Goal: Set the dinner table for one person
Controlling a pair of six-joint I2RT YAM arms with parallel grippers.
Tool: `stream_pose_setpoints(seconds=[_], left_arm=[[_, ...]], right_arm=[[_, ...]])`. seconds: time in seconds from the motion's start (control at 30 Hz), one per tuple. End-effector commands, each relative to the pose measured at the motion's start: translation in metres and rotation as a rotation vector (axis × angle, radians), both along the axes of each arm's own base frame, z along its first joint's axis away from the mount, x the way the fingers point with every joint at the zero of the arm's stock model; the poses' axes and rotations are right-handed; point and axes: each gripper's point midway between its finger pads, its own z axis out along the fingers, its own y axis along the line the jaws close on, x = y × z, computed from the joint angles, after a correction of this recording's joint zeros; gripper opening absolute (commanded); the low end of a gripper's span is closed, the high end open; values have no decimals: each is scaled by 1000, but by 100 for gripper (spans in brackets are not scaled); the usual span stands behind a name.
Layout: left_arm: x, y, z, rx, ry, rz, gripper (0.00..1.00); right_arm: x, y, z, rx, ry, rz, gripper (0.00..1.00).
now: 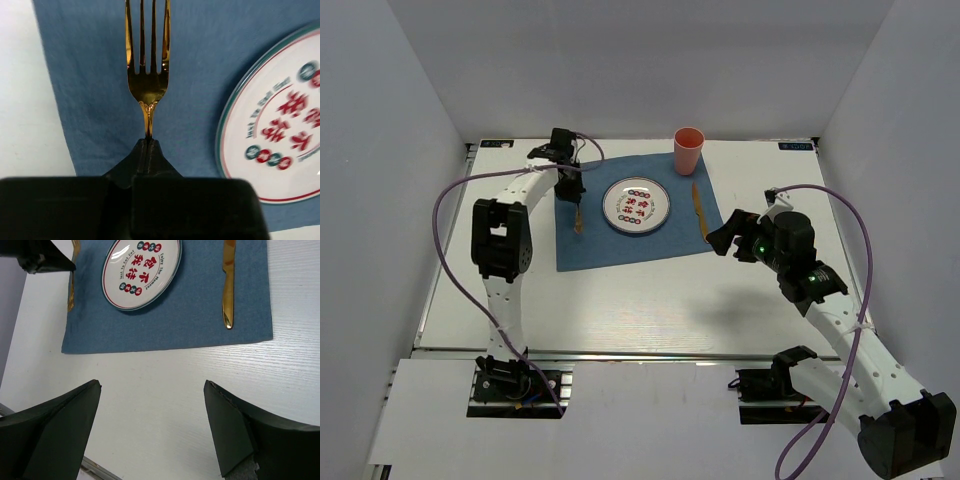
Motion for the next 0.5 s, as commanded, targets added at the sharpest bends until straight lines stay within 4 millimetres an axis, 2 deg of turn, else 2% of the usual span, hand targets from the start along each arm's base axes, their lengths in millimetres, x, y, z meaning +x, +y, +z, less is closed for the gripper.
stream_pose_setpoints(seconds=[0.0, 0.13, 0.27, 0.33, 0.37, 0.47], left_arm=[[-9, 4, 17, 39, -3, -63, 0], [-25, 4, -9, 57, 53, -60, 0], [-35, 8, -23, 59, 89, -22, 0], [-35, 8, -22, 51, 67, -12, 0], [-41, 9, -28, 52, 82, -6, 0], [-42, 11, -32, 58, 86, 21, 0]], right_arm=[[4, 0, 14, -8, -54, 8, 89], [4, 0, 12, -12, -50, 14, 89], [3, 0, 10, -14, -49, 16, 89], [3, 1, 8, -17, -43, 18, 89], [3, 1, 8, -15, -44, 21, 89], [3, 0, 7, -17, -43, 19, 89]])
